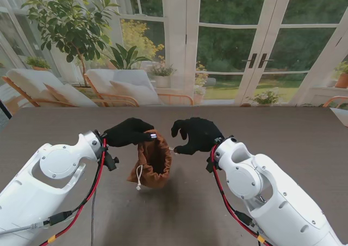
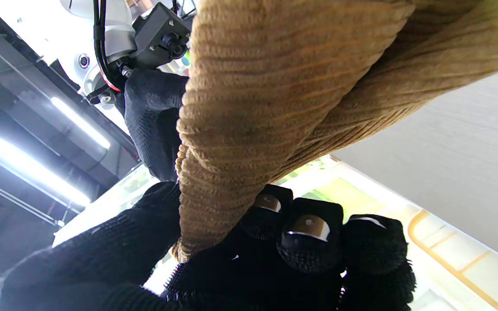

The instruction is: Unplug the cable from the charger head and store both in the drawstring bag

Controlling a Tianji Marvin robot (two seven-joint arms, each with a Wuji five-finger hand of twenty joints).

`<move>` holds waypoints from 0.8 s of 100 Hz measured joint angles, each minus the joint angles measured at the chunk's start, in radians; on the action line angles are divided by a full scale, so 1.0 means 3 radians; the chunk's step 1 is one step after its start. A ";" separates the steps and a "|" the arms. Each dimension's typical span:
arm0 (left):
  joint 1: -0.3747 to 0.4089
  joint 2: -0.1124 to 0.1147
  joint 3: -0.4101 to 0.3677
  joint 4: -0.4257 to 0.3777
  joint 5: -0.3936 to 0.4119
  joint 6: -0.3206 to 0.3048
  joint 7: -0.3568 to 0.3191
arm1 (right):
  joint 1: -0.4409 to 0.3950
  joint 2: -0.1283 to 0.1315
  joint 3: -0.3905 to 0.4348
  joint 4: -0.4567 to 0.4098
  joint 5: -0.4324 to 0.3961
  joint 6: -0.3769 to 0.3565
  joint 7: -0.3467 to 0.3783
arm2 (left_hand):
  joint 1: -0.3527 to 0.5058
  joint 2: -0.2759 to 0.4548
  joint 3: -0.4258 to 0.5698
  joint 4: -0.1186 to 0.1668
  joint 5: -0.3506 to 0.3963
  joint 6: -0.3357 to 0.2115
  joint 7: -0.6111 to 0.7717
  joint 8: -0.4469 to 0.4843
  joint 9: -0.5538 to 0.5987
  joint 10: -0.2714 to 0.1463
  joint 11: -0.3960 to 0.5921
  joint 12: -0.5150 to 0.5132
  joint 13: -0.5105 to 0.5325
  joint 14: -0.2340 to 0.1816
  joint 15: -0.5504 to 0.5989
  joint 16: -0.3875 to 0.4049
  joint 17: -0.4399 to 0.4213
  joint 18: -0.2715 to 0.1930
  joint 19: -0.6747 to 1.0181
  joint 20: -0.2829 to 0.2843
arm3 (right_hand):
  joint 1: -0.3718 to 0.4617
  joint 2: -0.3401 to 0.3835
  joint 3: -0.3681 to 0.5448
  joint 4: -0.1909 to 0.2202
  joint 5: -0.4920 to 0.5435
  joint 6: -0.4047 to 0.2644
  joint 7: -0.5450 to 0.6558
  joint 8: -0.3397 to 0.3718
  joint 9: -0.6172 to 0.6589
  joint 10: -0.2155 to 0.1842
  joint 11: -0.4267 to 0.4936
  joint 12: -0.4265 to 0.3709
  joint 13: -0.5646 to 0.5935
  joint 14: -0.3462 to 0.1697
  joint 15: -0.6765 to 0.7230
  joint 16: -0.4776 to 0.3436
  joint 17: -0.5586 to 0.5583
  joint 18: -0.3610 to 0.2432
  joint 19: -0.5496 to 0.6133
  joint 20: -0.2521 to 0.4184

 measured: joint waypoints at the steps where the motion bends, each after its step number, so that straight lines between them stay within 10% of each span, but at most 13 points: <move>1: 0.0000 0.0000 0.0000 0.0000 0.0000 0.0001 0.0000 | -0.0002 0.0000 -0.0001 0.0001 0.0000 -0.0002 -0.0002 | 0.0000 0.0000 0.0000 0.0000 0.0000 0.0000 0.0000 0.0000 0.0000 0.0000 0.0000 0.0000 0.0000 0.0000 0.0000 0.0000 0.0000 0.0000 0.0000 0.0000 | 0.0000 0.0000 0.0000 -0.0023 0.0000 0.0001 0.0000 0.0000 0.0000 0.0001 0.0000 0.0000 0.0000 0.0000 0.0000 0.0000 0.0000 0.0000 0.0000 0.0000; 65: -0.0012 0.0001 0.0015 -0.0012 -0.0014 0.0040 -0.0014 | -0.0089 -0.0037 -0.0187 0.0108 -0.0100 0.0036 -0.0386 | 0.0001 0.0000 0.0000 0.0000 0.0000 0.0000 0.0000 0.0000 0.0000 0.0000 -0.0002 0.0001 -0.0004 0.0006 -0.0003 0.0000 -0.0002 0.0000 -0.0003 0.0037 | 0.0098 0.0145 0.0163 -0.0025 0.0225 0.0041 0.0170 -0.0025 0.0117 0.0004 0.0012 -0.0004 0.0068 -0.0022 0.0149 0.0034 0.0000 0.0007 0.0000 0.0001; 80: 0.0001 0.0001 0.0007 -0.0037 -0.0017 0.0069 -0.0014 | -0.0108 -0.0073 -0.0215 0.0143 -0.0052 0.0063 -0.0495 | 0.0002 0.0000 0.0000 0.0000 0.0000 0.0000 -0.0001 0.0000 0.0000 0.0000 -0.0003 0.0001 -0.0006 0.0007 -0.0006 0.0000 -0.0002 0.0000 -0.0005 0.0037 | 0.0371 0.0510 0.0228 -0.0426 0.0252 -0.0035 0.0817 -0.0503 0.0355 0.0004 0.0102 0.0072 0.0070 -0.0037 0.0510 0.0056 0.0000 0.0007 0.0016 0.0001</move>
